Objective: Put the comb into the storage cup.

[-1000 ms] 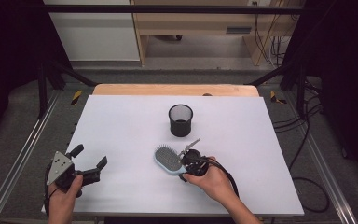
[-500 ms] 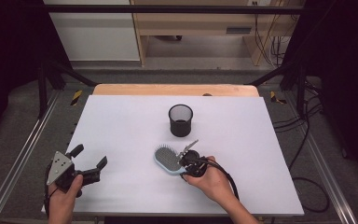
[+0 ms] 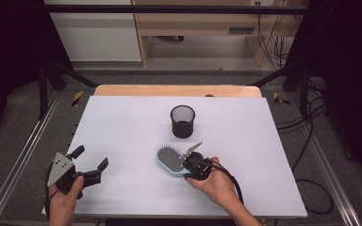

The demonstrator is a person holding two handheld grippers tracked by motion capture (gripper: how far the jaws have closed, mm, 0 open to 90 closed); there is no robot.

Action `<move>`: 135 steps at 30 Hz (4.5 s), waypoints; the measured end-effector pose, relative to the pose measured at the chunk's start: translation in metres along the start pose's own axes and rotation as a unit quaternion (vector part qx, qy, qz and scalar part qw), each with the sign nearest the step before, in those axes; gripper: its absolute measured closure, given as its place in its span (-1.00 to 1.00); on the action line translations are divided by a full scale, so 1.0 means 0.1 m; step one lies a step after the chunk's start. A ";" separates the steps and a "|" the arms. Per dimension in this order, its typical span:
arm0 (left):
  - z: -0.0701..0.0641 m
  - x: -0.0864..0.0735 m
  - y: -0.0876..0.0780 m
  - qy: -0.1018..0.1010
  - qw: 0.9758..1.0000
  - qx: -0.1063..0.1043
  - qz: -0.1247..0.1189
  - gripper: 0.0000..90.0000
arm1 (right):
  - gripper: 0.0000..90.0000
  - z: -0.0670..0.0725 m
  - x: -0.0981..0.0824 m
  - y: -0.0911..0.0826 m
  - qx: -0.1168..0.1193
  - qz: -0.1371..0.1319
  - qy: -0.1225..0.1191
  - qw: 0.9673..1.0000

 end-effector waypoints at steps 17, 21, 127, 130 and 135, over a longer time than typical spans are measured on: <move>-0.06 0.02 0.02 -0.003 1.000 -0.005 -0.005 -0.97 | 0.56 -0.23 0.21 -0.34 -0.013 -0.143 0.044 0.989; -0.06 0.02 0.02 -0.007 1.000 -0.007 -0.007 -0.97 | 0.56 -0.21 0.24 -0.33 -0.017 -0.174 0.053 0.983; -1.08 0.98 1.11 -0.054 0.985 -0.154 -0.057 -0.96 | 0.56 0.05 0.45 -0.56 -0.050 -0.403 0.111 0.907; -1.10 1.03 1.13 -0.055 0.984 -0.161 -0.055 -0.96 | 0.56 0.04 0.45 -0.58 -0.050 -0.406 0.112 0.906; -1.14 1.10 1.20 -0.057 0.983 -0.168 -0.045 -0.95 | 0.56 0.01 0.45 -0.62 -0.039 -0.414 0.122 0.901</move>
Point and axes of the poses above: each handheld gripper's, and its own axes: y roughly forward along the jaws, x roughly out of its top, z roughly to its left, the point moved 6 cm from there along y, roughly forward along the jaws, and after that the axes turned 15 degrees about -x, right-handed, at the moved point
